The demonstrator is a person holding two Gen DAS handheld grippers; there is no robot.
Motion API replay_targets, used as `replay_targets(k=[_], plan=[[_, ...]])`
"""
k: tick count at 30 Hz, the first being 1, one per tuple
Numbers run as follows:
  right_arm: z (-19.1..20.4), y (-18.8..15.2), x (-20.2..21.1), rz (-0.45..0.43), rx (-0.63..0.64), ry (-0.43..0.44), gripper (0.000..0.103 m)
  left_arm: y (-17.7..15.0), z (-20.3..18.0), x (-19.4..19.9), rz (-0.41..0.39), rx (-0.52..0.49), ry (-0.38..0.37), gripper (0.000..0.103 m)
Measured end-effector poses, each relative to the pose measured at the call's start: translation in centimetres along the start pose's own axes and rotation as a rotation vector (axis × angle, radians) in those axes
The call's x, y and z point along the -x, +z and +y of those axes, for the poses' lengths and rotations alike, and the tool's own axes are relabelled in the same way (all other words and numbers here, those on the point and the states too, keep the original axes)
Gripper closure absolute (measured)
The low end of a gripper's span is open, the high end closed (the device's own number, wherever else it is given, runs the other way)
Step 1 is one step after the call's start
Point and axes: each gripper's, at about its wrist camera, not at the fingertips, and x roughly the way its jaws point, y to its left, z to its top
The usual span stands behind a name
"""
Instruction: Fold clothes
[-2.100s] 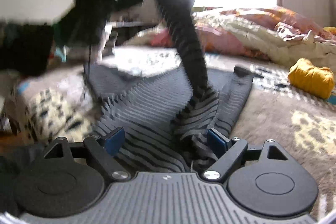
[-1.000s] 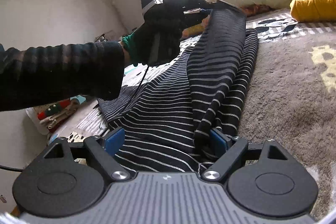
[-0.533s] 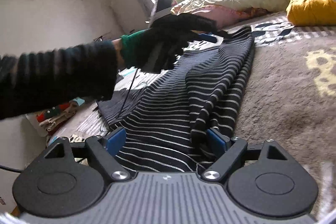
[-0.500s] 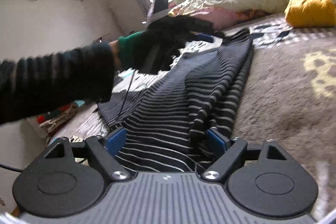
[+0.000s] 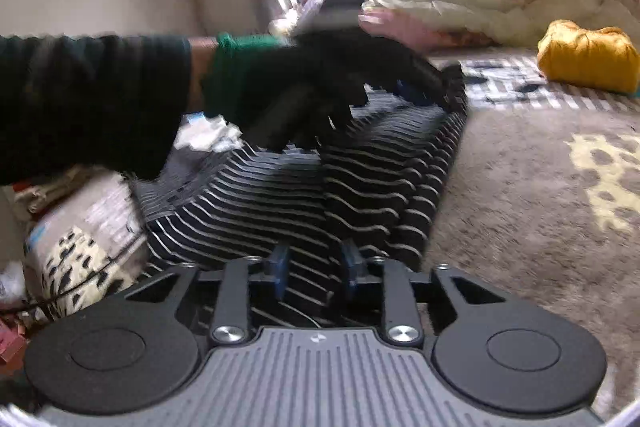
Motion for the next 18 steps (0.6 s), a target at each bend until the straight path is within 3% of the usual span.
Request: replay_targets(k=[6, 8, 13, 18], plan=[[-0.4, -0.6, 3.0, -0.039, -0.049, 0.033, 0.074, -0.4, 0.0, 1.3, 0.016, 0.053, 0.056, 0.059], [-0.3, -0.8, 4.4, -0.053, -0.053, 0.039, 0.070, -2.1, 1.3, 5.5, -0.027, 0.115, 0.079, 0.059], [2.1, -0.4, 6.6, -0.103, 0.064, -0.002, 0.068, -8.9, 4.8, 14.8, -0.056, 0.302, 0.155, 0.059], [5.6, -0.6, 6.4, -0.068, 0.207, -0.068, 0.068, -17.4, 7.8, 21.7, -0.067, 0.558, 0.223, 0.059]])
